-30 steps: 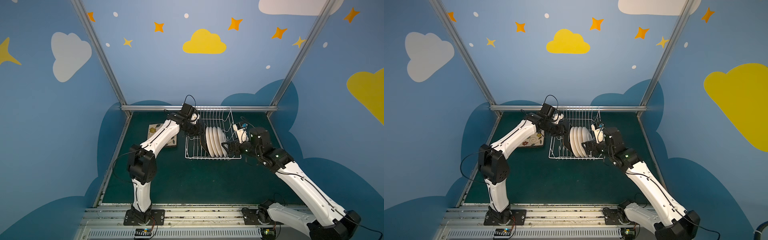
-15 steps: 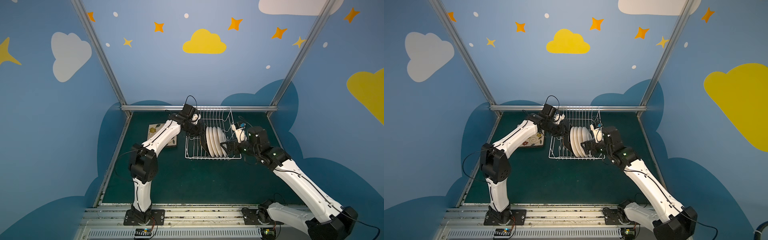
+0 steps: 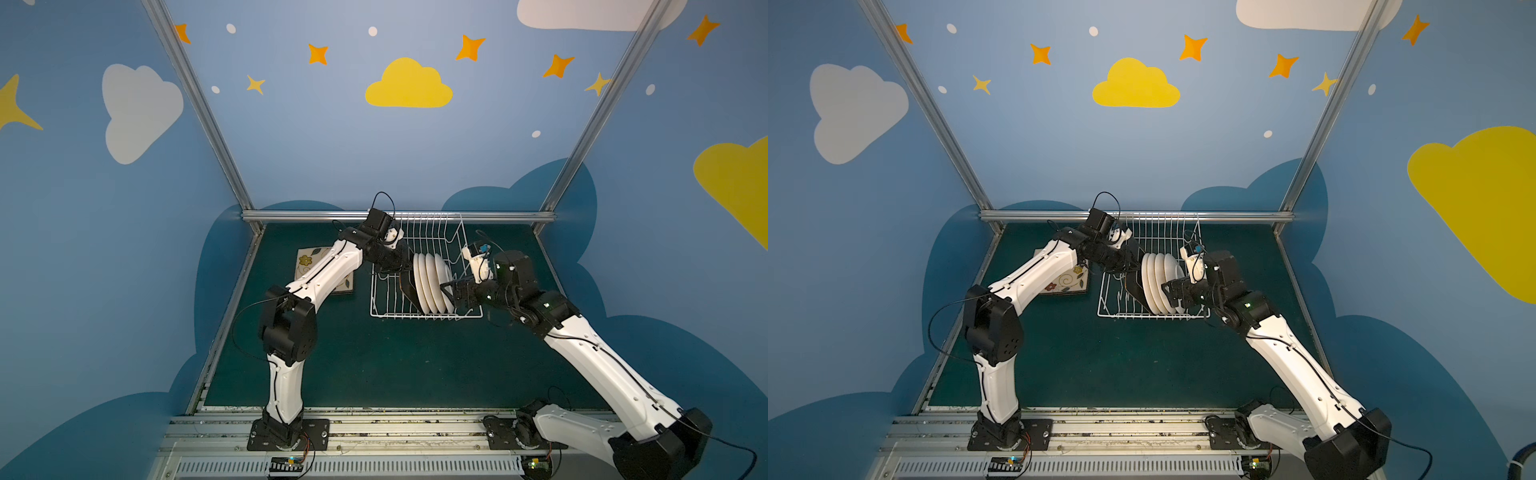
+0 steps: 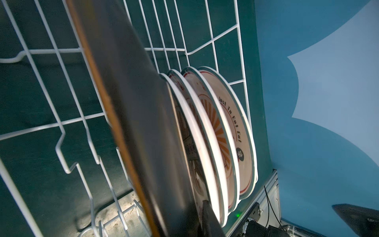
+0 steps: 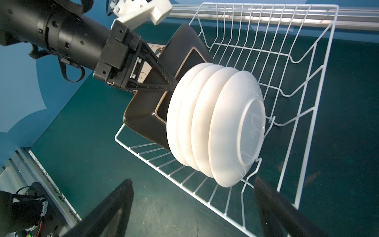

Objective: Unload the plates from the dish rack
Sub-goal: 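Grasp the dark square plate's edge with the left gripper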

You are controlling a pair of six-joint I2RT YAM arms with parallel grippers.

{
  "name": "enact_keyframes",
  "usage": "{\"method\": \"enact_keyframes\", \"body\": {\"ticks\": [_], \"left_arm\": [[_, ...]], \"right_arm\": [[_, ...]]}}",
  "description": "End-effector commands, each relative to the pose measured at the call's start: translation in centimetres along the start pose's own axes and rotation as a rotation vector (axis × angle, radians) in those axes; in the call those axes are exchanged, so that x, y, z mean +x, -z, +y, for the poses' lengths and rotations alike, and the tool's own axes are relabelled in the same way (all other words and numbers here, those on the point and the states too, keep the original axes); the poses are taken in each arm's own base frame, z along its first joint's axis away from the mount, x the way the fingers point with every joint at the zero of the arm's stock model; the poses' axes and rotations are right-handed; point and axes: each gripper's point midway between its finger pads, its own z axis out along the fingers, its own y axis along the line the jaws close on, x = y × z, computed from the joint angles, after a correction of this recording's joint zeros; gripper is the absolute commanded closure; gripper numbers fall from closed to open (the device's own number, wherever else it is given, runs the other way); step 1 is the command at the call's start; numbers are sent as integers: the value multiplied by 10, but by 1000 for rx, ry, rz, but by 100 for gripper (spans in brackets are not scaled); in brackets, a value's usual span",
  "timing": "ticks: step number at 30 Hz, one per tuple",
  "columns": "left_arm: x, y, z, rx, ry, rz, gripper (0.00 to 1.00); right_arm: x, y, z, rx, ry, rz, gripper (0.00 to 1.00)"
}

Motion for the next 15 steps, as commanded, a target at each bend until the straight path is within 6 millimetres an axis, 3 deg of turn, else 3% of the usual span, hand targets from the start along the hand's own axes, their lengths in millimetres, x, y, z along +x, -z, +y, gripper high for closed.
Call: {"method": "enact_keyframes", "body": {"ticks": [1,10,15], "left_arm": [[19,-20,37,-111,63,81,78],[25,-25,42,-118,88,97,81],[29,-29,44,-113,101,117,68]], "right_arm": [[-17,9,2,-2,9,-48,9],[-16,12,0,4,5,-56,9],[-16,11,0,4,4,-55,9]]}}
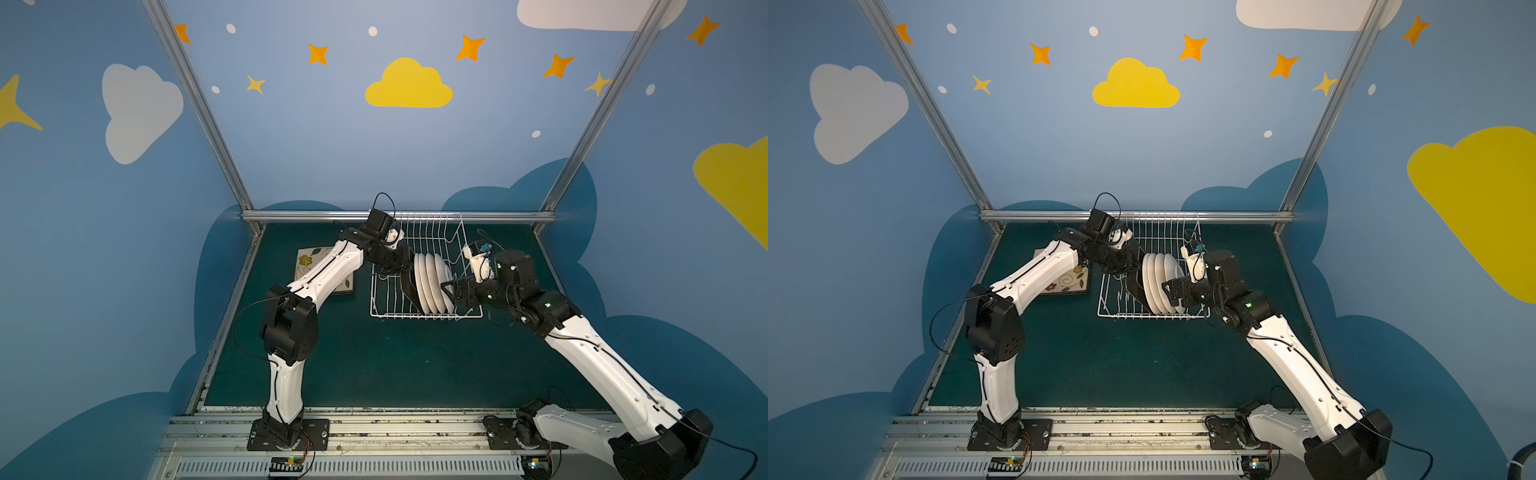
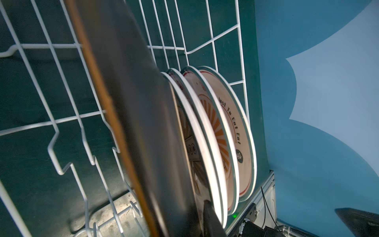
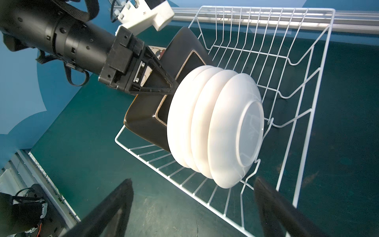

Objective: Unload the plates from the dish rack
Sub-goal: 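Grasp the dark square plate's edge with the left gripper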

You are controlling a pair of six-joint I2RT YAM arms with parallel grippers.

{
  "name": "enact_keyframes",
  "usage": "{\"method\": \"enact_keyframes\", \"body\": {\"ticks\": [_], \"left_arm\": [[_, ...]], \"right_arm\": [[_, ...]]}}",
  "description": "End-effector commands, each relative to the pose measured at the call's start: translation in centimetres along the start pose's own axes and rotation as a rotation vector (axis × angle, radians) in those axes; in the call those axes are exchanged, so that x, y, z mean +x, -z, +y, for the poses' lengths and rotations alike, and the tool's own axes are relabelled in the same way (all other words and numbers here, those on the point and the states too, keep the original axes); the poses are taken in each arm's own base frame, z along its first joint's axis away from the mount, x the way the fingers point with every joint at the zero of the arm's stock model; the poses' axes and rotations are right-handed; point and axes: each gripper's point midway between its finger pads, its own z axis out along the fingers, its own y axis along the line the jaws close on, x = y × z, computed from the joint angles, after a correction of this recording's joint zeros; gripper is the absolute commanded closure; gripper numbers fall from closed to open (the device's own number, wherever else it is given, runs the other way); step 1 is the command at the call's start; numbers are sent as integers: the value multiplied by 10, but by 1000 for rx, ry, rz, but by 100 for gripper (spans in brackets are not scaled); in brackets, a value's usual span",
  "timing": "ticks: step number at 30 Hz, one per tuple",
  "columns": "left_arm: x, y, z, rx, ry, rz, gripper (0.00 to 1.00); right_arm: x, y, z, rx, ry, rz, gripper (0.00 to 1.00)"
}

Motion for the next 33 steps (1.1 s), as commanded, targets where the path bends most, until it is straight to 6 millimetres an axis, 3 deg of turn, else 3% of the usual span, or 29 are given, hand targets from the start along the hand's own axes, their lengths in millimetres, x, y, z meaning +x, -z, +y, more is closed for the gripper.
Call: {"method": "enact_keyframes", "body": {"ticks": [1,7,16,19,26,33], "left_arm": [[27,-24,43,-117,75,110,68],[30,-28,43,-116,74,122,70],[26,-25,39,-110,77,107,86],[24,-22,37,-110,82,96,97],[13,-9,13,-33,96,56,97],[-3,18,-12,13,57,-6,97]], "right_arm": [[-13,8,2,-2,7,-46,9],[-14,9,2,-3,1,-49,9],[-16,13,0,9,6,-61,9],[-16,14,0,11,2,-66,9],[-19,15,1,6,0,-76,8],[-25,15,2,5,-1,-93,9]]}}
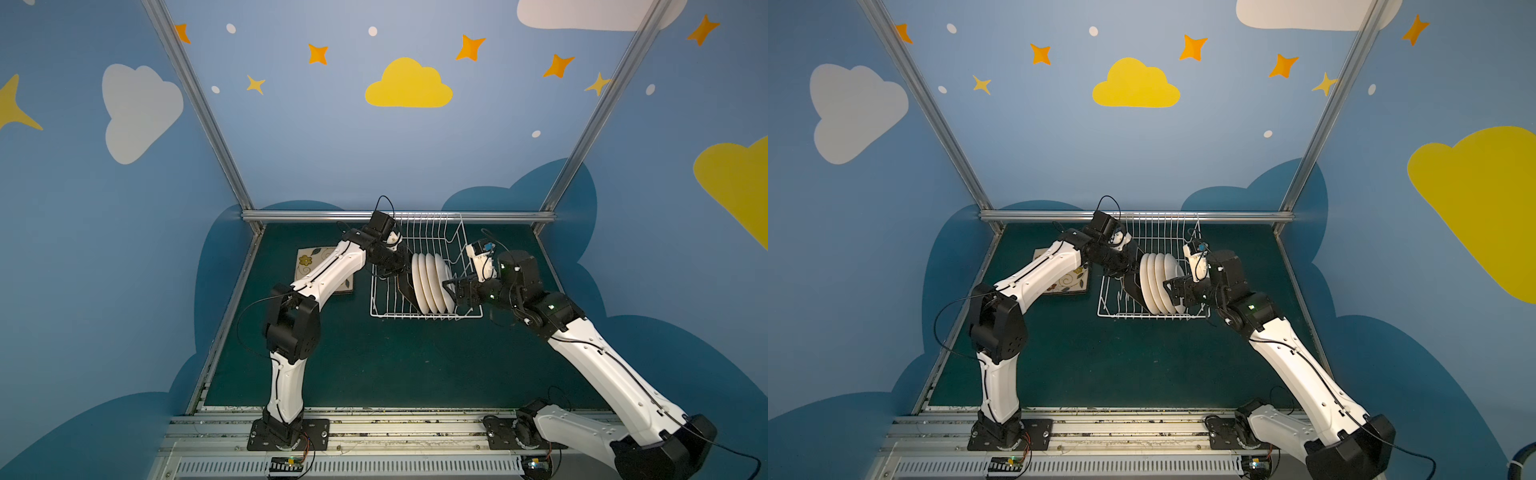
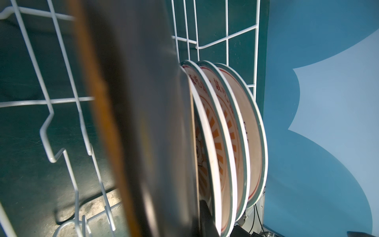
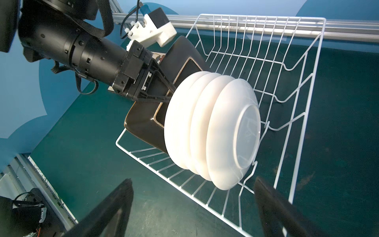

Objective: Unload the plates from the dish rack
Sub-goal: 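Grasp the dark square plate's edge with the left gripper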

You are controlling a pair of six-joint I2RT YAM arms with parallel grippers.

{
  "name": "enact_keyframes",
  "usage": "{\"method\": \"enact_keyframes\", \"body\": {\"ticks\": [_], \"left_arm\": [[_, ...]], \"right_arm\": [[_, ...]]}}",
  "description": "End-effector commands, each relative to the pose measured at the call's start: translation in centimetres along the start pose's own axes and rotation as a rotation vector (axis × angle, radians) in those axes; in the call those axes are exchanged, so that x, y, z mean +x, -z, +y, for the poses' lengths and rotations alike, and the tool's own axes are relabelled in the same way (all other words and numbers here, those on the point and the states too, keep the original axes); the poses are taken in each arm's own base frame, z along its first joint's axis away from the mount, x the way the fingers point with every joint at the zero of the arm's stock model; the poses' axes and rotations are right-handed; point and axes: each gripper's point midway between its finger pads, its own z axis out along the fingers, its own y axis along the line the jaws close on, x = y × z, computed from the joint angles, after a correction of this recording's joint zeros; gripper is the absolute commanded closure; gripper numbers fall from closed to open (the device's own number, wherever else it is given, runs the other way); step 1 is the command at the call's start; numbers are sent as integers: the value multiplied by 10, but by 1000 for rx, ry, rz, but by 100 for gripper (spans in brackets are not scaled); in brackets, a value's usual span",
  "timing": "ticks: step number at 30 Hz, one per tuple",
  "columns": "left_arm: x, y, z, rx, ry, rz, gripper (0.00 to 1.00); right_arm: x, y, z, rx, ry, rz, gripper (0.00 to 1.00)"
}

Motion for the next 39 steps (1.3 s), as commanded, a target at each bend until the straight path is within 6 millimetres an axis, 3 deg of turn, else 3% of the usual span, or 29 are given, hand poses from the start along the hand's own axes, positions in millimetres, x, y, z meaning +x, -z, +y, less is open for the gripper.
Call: {"method": "enact_keyframes", "body": {"ticks": [1,17,39], "left_arm": [[-5,24,-15,26,-59,-24,97],[-19,68,-62,163,-122,-154,97],[-27,110,-69,154,-155,-277,97]], "right_arm": [[-18,8,3,-3,-3,-63,9],[-20,8,1,2,-9,-84,9],[-29,2,6,-28,-35,-115,9]]}}
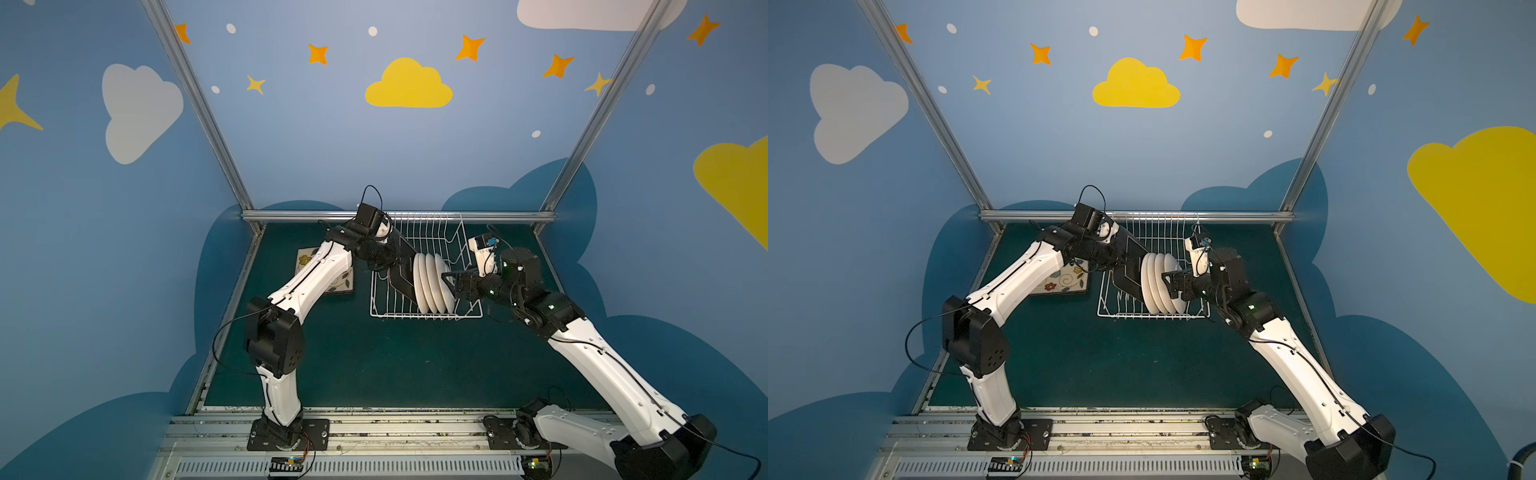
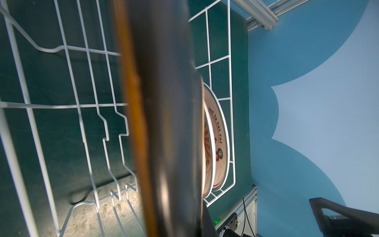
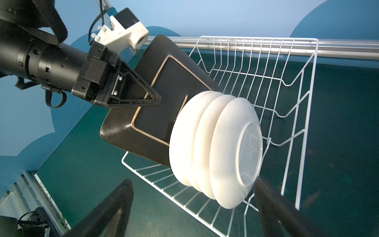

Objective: Unload the plates from the dish rack
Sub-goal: 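Grasp the dark square plate's edge with the left gripper, then lift the dark square plate up out of the rack with the left gripper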

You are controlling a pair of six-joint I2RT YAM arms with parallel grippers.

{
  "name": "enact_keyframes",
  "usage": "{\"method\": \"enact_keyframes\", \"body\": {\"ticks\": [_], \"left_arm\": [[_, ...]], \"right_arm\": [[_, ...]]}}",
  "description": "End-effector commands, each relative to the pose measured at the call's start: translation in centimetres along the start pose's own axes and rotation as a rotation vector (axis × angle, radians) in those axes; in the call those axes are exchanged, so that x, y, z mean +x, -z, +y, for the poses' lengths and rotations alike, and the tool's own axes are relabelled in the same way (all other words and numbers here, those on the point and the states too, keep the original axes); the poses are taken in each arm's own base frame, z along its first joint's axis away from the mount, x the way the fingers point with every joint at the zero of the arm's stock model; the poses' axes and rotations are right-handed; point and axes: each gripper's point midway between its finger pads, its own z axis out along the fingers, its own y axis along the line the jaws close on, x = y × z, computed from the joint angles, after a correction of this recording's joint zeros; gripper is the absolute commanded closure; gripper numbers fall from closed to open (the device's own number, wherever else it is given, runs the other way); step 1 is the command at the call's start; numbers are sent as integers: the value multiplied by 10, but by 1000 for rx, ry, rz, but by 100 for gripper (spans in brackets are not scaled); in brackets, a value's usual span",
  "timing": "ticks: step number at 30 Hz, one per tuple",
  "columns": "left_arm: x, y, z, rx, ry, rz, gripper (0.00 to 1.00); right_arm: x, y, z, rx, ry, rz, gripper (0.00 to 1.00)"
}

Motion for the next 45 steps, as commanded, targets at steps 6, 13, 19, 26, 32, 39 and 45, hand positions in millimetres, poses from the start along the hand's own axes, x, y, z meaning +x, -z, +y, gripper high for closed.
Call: {"method": "enact_keyframes", "body": {"ticks": [6,13,19,26,32,39,45], "left_arm": [[-32,58,-55,136,-157,-185,97],[-36,72,-57,139,-167,-219,97],[-41,84,-54,121,-180,-248,97],[-45,95,-47,96,-189,-273,97],[-49,105,-46,81,-198,-301,97],[-55,121,-45,35,-247,-346,97],[-63,147,-57,15,-395,-447,97]], "right_arm": [[-10,-2,4,-25,-3,-30,8],[-15,-5,6,-32,-6,-41,8],[-16,-8,7,-37,-7,-41,9],[-20,-10,9,-49,-3,-45,9],[-23,-10,9,-48,-5,-54,9],[-27,-10,13,-67,-27,-57,9],[-31,-14,14,-74,-69,-50,9]]}}
